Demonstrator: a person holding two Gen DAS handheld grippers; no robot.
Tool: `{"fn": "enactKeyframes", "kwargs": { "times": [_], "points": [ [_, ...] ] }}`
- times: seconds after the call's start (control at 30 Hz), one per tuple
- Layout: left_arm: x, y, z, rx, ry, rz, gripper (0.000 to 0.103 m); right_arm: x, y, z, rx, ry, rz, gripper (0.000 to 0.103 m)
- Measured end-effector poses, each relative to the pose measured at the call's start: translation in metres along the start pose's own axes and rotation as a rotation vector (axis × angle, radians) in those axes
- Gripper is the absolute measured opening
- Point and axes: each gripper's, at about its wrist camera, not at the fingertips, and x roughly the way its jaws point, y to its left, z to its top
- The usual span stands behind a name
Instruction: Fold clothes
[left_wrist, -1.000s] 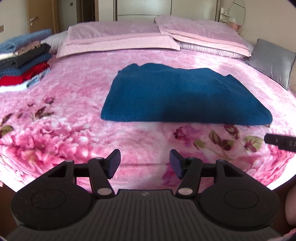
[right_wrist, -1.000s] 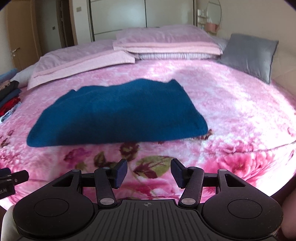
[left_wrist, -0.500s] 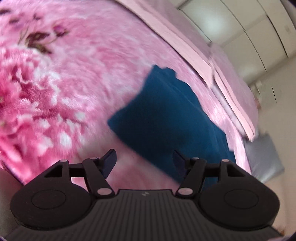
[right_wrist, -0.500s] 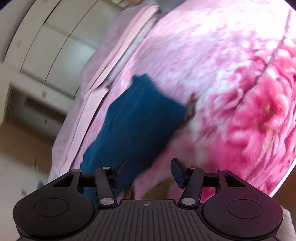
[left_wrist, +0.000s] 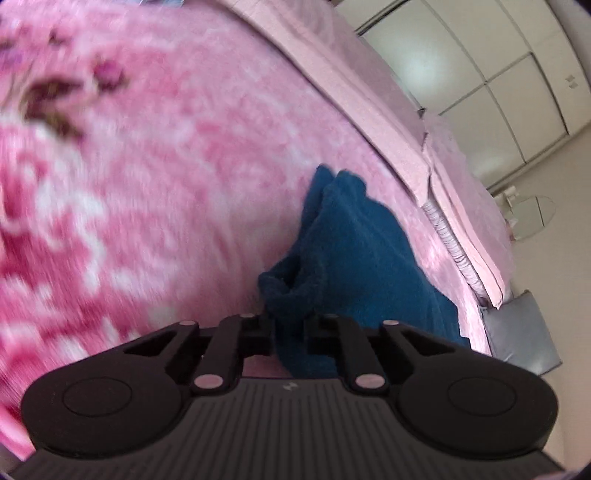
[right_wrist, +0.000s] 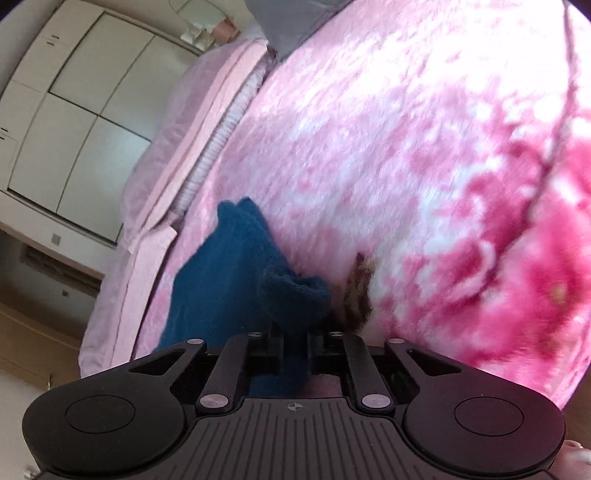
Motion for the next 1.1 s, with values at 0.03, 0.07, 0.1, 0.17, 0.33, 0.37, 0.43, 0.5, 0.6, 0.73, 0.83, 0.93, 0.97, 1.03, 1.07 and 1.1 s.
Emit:
{"fn": "enactKeyframes", "kwargs": {
  "times": [0.03, 0.07, 0.1, 0.17, 0.33, 0.37, 0.43, 0.5, 0.6, 0.73, 0.83, 0.93, 0.97, 1.03, 1.07, 1.1],
  "points": [
    [-0.004, -0.003, 0.003, 0.031, -0.016, 0.001, 0.009, -0.01, 0.003, -0.001, -0.002, -0.017, 0.013, 0.008],
    [-0.008, -0.006, 0.005, 0.063, -0.031, 0.005, 0.009, -0.02, 0.007, -0.002, -0.003, -0.028, 0.031, 0.008],
    [-0.011, -0.01, 0.007, 0.095, -0.047, 0.008, 0.01, -0.027, 0.012, -0.003, -0.008, -0.035, 0.047, 0.008],
    [-0.004, -0.013, 0.008, 0.142, -0.016, 0.043, 0.013, -0.034, 0.02, -0.008, -0.034, -0.029, 0.045, 0.008],
    [-0.009, -0.002, -0.004, 0.122, 0.043, 0.112, 0.024, -0.013, 0.003, -0.017, -0.075, 0.084, -0.05, 0.016],
    [-0.021, -0.004, -0.004, 0.136, 0.02, 0.132, 0.023, -0.021, 0.005, -0.017, -0.104, 0.089, -0.057, 0.026],
    [-0.045, -0.011, -0.004, 0.174, -0.037, 0.173, 0.022, -0.042, 0.015, -0.019, -0.207, 0.077, -0.1, 0.03],
    [-0.052, -0.032, -0.002, 0.267, -0.064, 0.157, 0.022, -0.056, 0.036, -0.025, -0.379, 0.013, -0.137, 0.03],
    [-0.035, -0.07, 0.0, 0.415, -0.073, 0.091, 0.022, -0.043, 0.076, -0.031, -0.602, -0.043, -0.086, 0.03],
    [0.031, -0.113, 0.004, 0.594, -0.063, 0.033, 0.023, 0.017, 0.118, -0.037, -0.778, -0.052, -0.044, 0.03],
    [0.082, -0.122, 0.01, 0.714, -0.048, 0.057, 0.023, 0.07, 0.136, -0.036, -0.882, -0.048, -0.055, 0.03],
    [0.118, -0.115, 0.017, 0.775, -0.022, 0.15, 0.024, 0.108, 0.124, -0.035, -0.938, -0.006, -0.085, 0.029],
    [0.116, -0.113, 0.02, 0.751, -0.017, 0.167, 0.024, 0.12, 0.12, -0.035, -0.957, 0.008, -0.095, 0.029],
    [0.112, -0.11, 0.028, 0.701, -0.008, 0.2, 0.02, 0.126, 0.113, -0.034, -0.979, 0.009, -0.117, 0.028],
    [0.11, -0.108, 0.032, 0.677, -0.003, 0.216, 0.008, 0.122, 0.11, -0.033, -0.981, 0.004, -0.128, 0.028],
    [0.108, -0.106, 0.036, 0.652, 0.002, 0.233, 0.007, 0.118, 0.109, -0.03, -0.964, 0.022, -0.139, 0.028]
  ]
}}
